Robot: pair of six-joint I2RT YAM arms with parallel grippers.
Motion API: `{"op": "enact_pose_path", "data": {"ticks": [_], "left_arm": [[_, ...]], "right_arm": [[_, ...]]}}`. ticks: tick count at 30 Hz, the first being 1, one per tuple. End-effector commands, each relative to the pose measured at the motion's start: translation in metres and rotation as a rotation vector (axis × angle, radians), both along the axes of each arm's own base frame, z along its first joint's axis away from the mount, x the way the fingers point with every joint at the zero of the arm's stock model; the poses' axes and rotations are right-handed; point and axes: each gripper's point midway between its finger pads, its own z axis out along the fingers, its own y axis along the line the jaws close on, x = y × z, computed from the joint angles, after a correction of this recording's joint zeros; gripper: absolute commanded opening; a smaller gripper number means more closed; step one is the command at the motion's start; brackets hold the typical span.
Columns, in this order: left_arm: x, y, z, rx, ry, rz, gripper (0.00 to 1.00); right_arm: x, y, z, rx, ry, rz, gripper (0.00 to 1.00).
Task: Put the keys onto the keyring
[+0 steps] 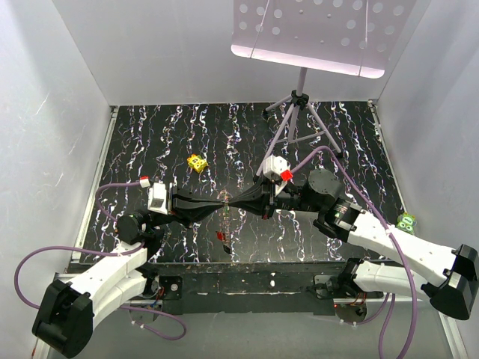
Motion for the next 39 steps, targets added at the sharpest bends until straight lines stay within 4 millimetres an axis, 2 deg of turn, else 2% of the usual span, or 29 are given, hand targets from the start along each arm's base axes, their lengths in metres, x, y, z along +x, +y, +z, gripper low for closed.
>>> {"op": "enact_pose_path", "data": {"ticks": [1,20,32,39], "left_arm": [[-0.0179,0.01,0.0258,-0.088,-0.177,0.007,0.0],[-0.0169,0.01,0.0246,-0.085,-0.173,0.013,0.0],[-0.0169,0.0105,0.0237,-0.084,-0.173,0.02,0.0],[-0.0157,0.0116,0.0242,-0.089,-0.174,0.033,0.0]], "right_arm": [[0.0036,0.0,0.0388,0.098,-0.06,-0.02,0.01],[0.0023,-0.0002,0.0369,0.091,-0.087,-0.01,0.01],[0.0083,0.0005,0.0407,0.099,-0.054,-0.042,0.01],[0.0015,0.0005,0.0366,0.092,-0.058,-0.006,0.01]]}}
